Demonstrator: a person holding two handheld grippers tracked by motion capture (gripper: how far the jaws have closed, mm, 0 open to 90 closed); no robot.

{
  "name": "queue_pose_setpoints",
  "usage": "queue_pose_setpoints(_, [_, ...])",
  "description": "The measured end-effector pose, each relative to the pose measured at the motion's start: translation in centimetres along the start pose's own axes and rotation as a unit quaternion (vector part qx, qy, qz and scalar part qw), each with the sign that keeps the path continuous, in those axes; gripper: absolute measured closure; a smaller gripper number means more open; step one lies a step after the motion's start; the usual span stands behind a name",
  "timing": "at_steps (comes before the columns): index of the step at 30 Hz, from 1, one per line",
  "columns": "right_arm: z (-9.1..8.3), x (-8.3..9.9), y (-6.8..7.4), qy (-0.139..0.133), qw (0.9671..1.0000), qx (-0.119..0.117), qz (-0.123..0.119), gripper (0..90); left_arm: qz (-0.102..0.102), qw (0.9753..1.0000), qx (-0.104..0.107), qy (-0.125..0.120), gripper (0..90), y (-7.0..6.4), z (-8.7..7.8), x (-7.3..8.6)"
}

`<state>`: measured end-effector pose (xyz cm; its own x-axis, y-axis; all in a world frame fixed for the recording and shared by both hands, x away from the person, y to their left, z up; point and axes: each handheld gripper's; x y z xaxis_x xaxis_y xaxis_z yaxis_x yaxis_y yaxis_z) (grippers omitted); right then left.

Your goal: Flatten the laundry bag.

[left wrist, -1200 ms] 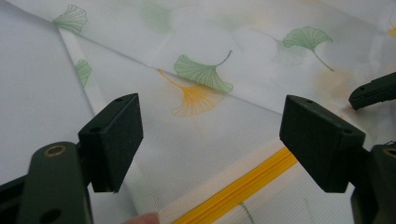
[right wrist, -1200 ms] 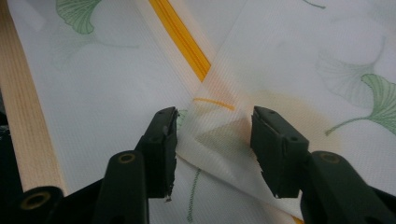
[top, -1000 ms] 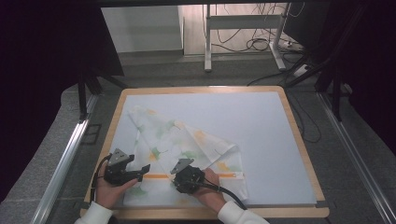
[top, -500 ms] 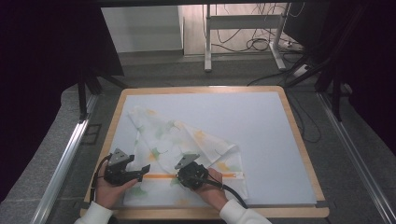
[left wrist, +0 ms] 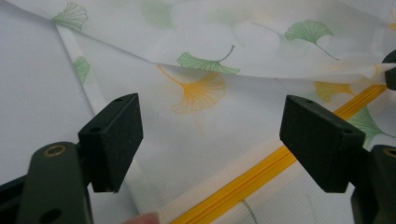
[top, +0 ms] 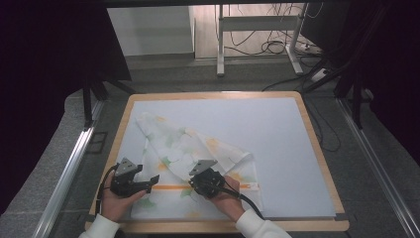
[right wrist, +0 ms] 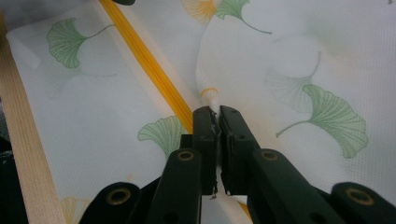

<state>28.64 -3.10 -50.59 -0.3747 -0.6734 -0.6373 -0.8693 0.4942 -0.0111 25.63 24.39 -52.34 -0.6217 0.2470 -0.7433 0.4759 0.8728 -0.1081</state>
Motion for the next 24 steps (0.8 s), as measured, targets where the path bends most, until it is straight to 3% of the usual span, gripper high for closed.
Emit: queue_pose_setpoints(24, [-2.3, -0.6, -2.4, -0.036, 0.999, 0.011, 0.026, 85.4, 0.003, 1.0, 0.003, -0.003, 21.0, 0.1, -0.1, 0.1])
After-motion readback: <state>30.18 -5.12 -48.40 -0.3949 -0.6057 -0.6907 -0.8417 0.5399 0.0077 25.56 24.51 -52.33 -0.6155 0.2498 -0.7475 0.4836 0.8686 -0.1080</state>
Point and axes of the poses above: each handheld gripper's, and its own axes: z roughly forward along the jaws, x roughly out of its underside, y roughly to its left, and after that the axes turned 3 degrees about y, right-handed
